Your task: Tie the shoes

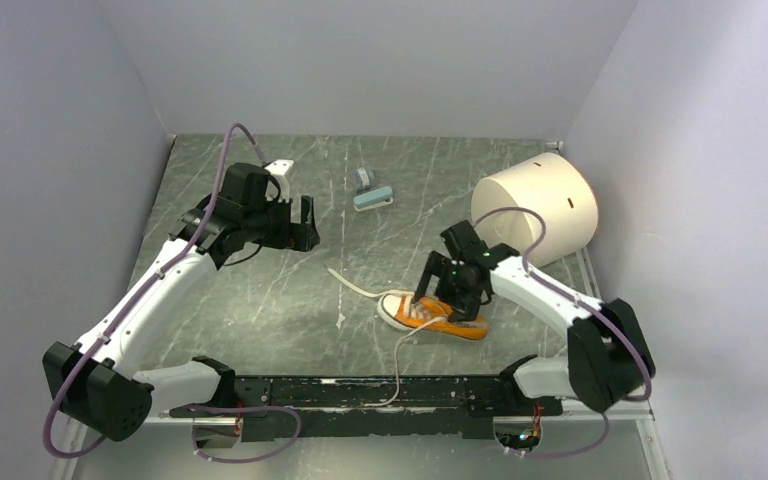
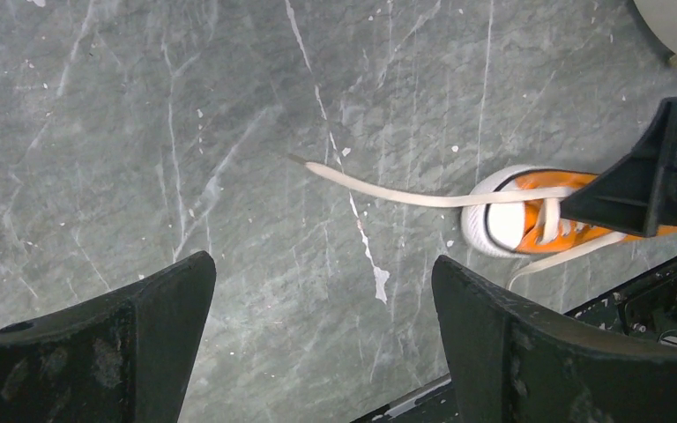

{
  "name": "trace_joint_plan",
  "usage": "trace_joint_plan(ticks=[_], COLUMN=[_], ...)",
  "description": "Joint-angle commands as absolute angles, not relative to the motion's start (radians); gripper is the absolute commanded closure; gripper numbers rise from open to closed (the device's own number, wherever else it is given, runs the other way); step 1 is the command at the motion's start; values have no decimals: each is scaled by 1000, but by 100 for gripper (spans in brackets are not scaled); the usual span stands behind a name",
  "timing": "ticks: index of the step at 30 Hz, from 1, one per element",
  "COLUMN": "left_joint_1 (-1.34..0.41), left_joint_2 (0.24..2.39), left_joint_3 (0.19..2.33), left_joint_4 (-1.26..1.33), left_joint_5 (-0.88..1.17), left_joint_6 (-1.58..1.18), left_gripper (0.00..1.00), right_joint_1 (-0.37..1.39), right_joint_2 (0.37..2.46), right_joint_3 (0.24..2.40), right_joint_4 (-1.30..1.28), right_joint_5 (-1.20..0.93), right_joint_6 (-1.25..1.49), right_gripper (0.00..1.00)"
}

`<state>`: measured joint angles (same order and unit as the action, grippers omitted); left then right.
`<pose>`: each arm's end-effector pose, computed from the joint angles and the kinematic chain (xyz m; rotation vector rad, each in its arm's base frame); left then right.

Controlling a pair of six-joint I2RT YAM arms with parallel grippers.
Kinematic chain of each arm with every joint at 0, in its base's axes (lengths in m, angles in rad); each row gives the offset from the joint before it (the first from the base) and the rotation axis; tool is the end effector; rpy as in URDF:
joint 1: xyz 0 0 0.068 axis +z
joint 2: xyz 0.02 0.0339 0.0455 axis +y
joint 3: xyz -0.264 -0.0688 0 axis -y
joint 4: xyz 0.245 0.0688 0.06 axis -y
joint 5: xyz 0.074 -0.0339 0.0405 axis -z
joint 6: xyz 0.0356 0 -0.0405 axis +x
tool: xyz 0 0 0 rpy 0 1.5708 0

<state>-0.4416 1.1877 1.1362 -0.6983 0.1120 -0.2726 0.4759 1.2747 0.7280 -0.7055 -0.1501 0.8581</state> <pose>0.2235 -0.1101 0.3311 0.2571 2.3520 -0.4841 0.1910 0.1044 0.1862 0.5249 2.9006 0.4671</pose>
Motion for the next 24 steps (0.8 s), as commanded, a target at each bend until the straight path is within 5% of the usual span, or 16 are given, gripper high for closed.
trace_joint_plan(ticks=[1,7,12,18,24], left_joint_1=[-446,-446,-446,-446,-446], left_joint_2=[1187,1184,1171,1172,1214], left_joint_3=[1184,1198,1209,1172,1128], left_joint_4=[-721,-761,-797,-781,-763], left_joint_5=[76,67,53,133,289], left_joint_6=[-270,-279,-291,-332,-407], left_gripper=[3,3,3,4,4], right_joint_1=[566,712,740,727,731], right_joint_2=[1418,1658,1732,1620,1470], right_joint_3=[835,1058,1293,1279,1095], right_joint_4=[-472,-328,-473,-651,-782], right_joint_5=[-223,-139,-69,-9,-100], right_joint_6=[1012,1145,933,499,343], right_gripper=[0,0,0,0,0])
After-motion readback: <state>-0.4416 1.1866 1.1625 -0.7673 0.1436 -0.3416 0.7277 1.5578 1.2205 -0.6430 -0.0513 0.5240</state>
